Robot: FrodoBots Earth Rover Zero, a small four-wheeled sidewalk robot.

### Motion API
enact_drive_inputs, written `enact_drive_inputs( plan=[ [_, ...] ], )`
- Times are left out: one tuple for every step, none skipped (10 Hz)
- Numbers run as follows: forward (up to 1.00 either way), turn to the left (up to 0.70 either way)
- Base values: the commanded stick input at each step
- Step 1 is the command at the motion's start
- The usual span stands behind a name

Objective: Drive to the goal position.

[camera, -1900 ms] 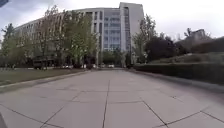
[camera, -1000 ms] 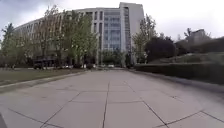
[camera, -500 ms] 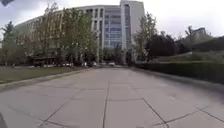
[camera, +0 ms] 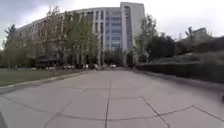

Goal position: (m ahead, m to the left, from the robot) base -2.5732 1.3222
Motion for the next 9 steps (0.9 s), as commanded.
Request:
enact_drive_inputs(
  plan=[
    [0.7, -0.27],
    [0.7, -0.27],
    [0.7, -0.27],
    [0.7, -0.27],
    [0.7, -0.27],
    [0.4, -0.35],
    [0.0, -0.45],
    [0.0, -0.45],
    [0.0, -0.45]
  ],
)
